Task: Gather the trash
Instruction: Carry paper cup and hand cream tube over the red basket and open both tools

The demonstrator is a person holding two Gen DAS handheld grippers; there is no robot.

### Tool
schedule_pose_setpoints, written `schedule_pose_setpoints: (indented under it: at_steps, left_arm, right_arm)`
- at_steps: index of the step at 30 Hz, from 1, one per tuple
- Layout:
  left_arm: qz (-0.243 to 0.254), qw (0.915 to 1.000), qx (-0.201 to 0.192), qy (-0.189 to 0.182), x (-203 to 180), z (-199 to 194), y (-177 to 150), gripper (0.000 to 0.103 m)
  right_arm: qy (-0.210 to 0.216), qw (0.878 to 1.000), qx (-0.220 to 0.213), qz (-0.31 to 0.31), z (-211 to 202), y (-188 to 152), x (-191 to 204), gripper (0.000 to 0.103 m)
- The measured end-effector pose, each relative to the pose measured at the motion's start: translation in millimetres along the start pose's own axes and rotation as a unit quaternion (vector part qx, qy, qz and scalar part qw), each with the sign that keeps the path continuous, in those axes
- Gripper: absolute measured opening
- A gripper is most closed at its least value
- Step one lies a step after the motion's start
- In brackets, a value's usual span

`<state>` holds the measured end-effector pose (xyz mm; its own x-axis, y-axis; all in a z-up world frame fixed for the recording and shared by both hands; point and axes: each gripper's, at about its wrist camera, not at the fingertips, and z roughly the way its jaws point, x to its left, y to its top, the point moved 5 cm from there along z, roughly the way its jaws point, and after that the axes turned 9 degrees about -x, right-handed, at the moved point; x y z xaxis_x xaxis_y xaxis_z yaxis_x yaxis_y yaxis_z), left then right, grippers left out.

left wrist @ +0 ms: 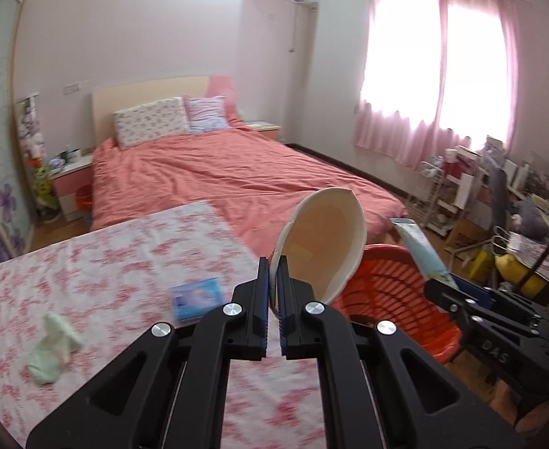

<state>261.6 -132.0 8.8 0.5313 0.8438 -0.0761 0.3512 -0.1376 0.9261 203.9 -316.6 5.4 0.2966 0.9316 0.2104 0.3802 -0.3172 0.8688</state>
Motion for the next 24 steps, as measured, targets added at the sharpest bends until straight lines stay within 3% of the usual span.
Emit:
schedule_pose_setpoints:
  at_steps: [13,18,24]
  left_arm:
    - [0.009,0.9954,0.035,-0.089,-96,61,-16,0.005]
    - [0.012,0.9926,0.059,-0.105,-123,82,-27,0.005]
    - [0.009,0.9899,0.098,-0.102,-127,99,-45,0.005]
  right_arm:
    - [-0.061,0.997,0.005,0.052,14,1,-105,0.027]
    - [-0.071,0.995,0.012,0.068,25,-2,-130,0.027]
    - [-0.056,0.994,0.025,0.091,42,-7,-148,0.03]
